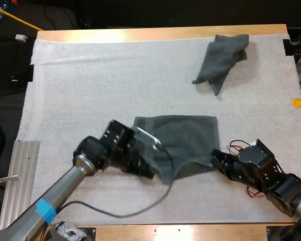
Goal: Pick towel from pile, fold and stack
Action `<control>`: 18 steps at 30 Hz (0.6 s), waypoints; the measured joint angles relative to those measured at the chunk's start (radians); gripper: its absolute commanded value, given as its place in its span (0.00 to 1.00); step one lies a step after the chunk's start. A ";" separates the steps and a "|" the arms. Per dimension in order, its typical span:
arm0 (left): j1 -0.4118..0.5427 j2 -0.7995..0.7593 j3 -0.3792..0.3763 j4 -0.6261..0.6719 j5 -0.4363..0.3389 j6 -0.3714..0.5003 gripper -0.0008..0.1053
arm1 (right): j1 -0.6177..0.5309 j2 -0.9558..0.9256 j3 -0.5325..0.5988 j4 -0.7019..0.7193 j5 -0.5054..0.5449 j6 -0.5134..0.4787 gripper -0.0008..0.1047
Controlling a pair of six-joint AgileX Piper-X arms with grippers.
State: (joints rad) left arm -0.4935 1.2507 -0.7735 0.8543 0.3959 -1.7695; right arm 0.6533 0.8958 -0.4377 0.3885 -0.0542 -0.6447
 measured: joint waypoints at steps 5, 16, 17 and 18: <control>0.112 0.061 0.000 -0.101 0.050 -0.021 0.01 | 0.000 0.070 0.000 -0.120 0.105 0.070 0.01; 0.201 0.181 0.000 -0.359 0.110 -0.106 0.01 | 0.000 0.245 0.000 -0.352 0.293 0.110 0.01; 0.201 0.191 0.000 -0.365 0.111 -0.109 0.01 | 0.000 0.259 0.000 -0.369 0.297 0.110 0.01; 0.201 0.200 0.000 -0.369 0.111 -0.109 0.01 | 0.000 0.270 0.000 -0.385 0.300 0.110 0.01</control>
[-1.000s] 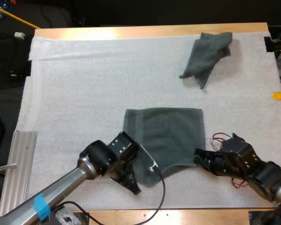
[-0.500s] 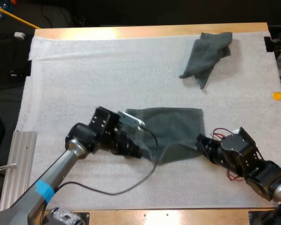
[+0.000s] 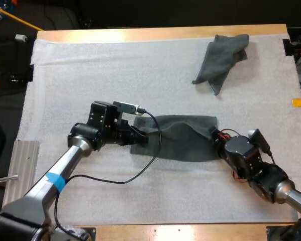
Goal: Pick towel from pile, fold and stack
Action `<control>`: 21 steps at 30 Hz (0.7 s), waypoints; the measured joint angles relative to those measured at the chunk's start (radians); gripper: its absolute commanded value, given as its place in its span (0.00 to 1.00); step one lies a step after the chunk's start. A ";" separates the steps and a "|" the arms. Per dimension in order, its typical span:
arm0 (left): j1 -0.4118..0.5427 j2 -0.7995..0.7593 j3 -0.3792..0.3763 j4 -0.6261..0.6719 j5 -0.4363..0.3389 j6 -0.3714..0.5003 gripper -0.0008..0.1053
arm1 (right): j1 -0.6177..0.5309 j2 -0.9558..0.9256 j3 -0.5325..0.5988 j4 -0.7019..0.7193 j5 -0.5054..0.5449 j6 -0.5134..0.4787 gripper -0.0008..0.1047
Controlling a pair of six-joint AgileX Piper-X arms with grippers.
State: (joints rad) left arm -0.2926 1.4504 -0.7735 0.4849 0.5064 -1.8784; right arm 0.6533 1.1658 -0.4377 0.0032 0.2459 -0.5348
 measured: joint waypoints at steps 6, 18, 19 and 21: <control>0.000 0.014 0.000 -0.016 -0.015 0.001 0.01 | 0.000 0.062 0.000 -0.078 0.008 0.000 0.01; 0.000 0.014 -0.010 -0.074 -0.005 -0.001 0.65 | 0.000 0.077 0.000 -0.258 0.083 -0.001 0.64; 0.000 0.014 -0.018 -0.074 0.005 -0.001 0.62 | 0.000 0.077 0.000 -0.275 0.090 -0.007 0.72; 0.000 0.014 -0.042 -0.073 0.054 -0.001 0.56 | 0.000 0.077 0.000 -0.316 0.093 -0.051 0.74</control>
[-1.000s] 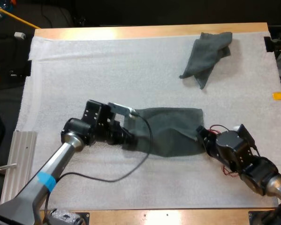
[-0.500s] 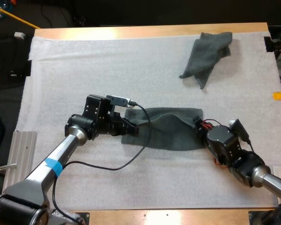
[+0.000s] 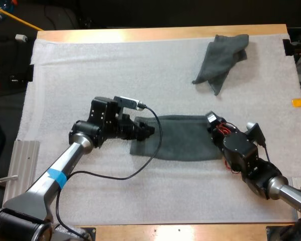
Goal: Pick towel from pile, fold and stack
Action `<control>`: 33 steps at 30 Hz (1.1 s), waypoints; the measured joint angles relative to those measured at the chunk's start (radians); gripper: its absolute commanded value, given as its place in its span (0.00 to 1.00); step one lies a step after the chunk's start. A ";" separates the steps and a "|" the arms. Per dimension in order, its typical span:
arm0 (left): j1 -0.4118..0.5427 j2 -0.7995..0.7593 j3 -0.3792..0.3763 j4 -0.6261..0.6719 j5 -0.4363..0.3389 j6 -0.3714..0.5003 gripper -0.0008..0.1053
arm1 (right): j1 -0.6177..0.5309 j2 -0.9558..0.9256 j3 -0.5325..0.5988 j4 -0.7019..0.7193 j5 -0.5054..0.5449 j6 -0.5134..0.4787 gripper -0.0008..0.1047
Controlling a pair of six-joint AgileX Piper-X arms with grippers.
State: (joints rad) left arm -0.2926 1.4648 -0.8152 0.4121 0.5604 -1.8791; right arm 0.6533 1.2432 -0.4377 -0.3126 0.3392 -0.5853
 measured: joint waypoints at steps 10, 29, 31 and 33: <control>0.001 -0.113 -0.108 0.181 0.059 0.006 0.54 | 0.000 -0.127 0.000 -0.090 -0.145 -0.297 0.65; 0.001 -0.609 -0.108 0.575 0.059 0.000 0.54 | 0.000 -0.535 -0.186 0.872 -0.268 -0.501 0.65; 0.001 -0.633 -0.108 0.619 0.059 0.000 0.54 | 0.000 -0.535 -0.234 0.991 -0.268 -0.538 0.65; 0.001 -0.656 -0.108 0.662 0.059 0.000 0.54 | 0.000 -0.535 -0.281 1.099 -0.268 -0.575 0.65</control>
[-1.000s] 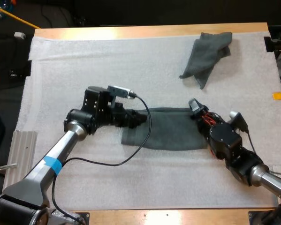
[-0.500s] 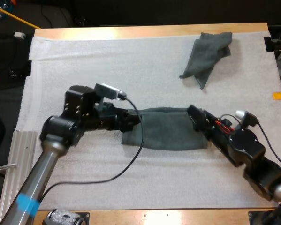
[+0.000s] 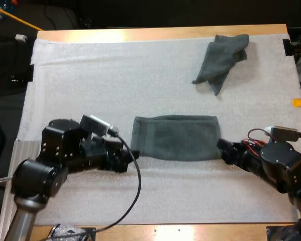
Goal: Pick towel from pile, fold and stack
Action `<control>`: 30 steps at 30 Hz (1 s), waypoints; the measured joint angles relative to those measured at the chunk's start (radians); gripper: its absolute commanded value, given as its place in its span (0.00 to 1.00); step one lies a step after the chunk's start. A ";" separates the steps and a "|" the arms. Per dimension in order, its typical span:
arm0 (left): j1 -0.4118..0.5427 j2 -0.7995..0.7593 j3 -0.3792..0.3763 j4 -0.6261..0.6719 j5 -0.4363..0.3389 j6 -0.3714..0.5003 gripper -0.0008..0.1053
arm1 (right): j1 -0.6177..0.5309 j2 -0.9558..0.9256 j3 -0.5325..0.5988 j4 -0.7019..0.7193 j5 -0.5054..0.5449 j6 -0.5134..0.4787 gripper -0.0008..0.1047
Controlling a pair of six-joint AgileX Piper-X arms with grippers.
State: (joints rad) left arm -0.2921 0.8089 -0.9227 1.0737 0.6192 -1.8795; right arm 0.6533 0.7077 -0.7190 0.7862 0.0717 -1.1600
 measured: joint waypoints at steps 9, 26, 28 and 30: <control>0.000 -0.084 0.000 0.075 0.000 -0.014 0.54 | -0.040 0.010 -0.055 0.150 -0.003 -0.058 0.65; 0.000 -0.103 0.000 0.069 -0.071 -0.136 0.54 | -0.561 0.369 -0.055 0.041 -0.429 -0.312 0.58; 0.000 -0.103 0.000 0.069 -0.117 -0.165 0.54 | -0.585 0.415 -0.055 0.015 -0.480 -0.320 0.55; 0.000 -0.103 0.000 0.068 -0.147 -0.197 0.54 | -0.592 0.465 -0.055 0.000 -0.541 -0.341 0.55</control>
State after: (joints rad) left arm -0.2921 0.7062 -0.9227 1.1420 0.4724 -2.0763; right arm 0.0616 1.1722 -0.7742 0.7864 -0.4695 -1.5014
